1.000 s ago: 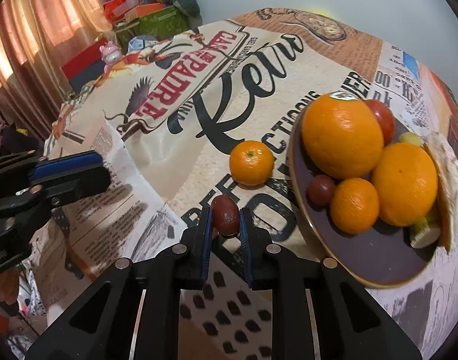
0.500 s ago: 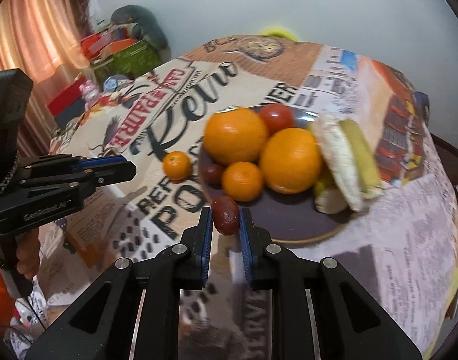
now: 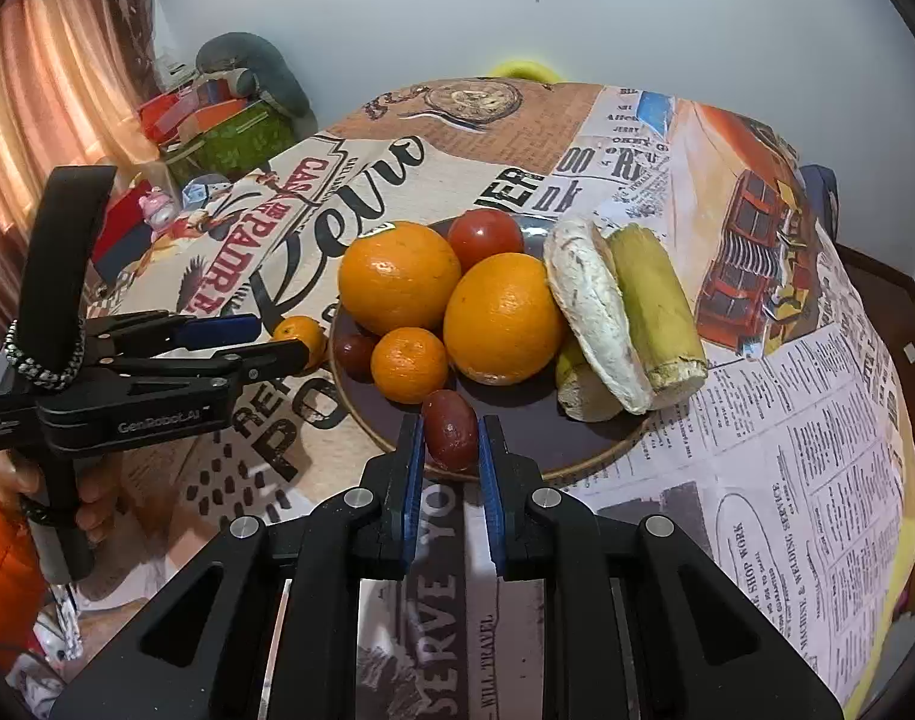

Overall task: Organize fruits
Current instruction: 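Grasp the last tangerine with the left tool while the right tool carries the date, then lower the tangerine onto the plate with left tool while right tool releases the date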

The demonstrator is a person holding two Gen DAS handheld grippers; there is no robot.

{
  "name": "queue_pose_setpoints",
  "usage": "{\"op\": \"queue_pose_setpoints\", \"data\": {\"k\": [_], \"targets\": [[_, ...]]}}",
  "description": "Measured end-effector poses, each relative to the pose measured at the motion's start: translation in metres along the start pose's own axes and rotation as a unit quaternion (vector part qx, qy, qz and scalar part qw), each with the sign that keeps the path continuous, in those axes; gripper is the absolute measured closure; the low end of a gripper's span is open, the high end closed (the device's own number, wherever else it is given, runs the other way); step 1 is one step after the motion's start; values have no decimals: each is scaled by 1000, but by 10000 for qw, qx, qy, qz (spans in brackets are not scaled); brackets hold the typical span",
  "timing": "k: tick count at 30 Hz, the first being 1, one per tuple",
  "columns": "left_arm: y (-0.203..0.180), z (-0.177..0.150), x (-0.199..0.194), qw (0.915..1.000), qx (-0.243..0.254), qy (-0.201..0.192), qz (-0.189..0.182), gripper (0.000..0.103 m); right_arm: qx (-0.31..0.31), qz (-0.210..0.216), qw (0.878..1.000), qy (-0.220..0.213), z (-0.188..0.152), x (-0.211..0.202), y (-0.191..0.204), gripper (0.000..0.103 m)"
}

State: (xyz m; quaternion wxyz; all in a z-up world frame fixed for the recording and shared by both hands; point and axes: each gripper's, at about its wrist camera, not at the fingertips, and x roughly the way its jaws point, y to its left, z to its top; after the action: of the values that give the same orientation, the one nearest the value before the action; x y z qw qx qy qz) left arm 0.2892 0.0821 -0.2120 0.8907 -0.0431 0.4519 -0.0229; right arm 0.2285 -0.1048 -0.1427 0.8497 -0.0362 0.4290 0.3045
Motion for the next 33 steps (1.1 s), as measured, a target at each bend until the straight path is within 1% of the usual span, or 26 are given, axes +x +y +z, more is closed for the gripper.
{"op": "queue_pose_setpoints", "data": {"k": [3,5,8,10,16,20,25,27,33], "targets": [[0,2,4,10000,-9,-21,83,51,42,-6,10000,7,-1,1,-4,87],[2,2,7,9999,-38,-34,105,57,45,-13,10000,22,-2,1,-5,87],[5,2,12,9999,-124,45,-99,66,46,-31,10000,26,-2,1,-7,87],[4,1,13,9997,-133,52,-177,69,50,-57,10000,13,-2,0,-8,87],[0,-3,3,9999,-49,-39,-119,70,96,-104,9999,-12,-2,-4,-12,87],[-5,-5,-16,9997,-10,-212,-118,70,99,-164,9998,-61,-1,-7,-14,87],[-22,-4,-42,9984,179,-469,-240,70,128,-192,9997,-98,-1,-10,-15,87],[-32,-3,-49,9976,256,-528,-371,70,133,-189,9997,-88,-1,-9,-16,87],[-62,-4,-47,9956,512,-469,-625,70,106,-216,9997,-23,-2,-4,-18,87]]}}
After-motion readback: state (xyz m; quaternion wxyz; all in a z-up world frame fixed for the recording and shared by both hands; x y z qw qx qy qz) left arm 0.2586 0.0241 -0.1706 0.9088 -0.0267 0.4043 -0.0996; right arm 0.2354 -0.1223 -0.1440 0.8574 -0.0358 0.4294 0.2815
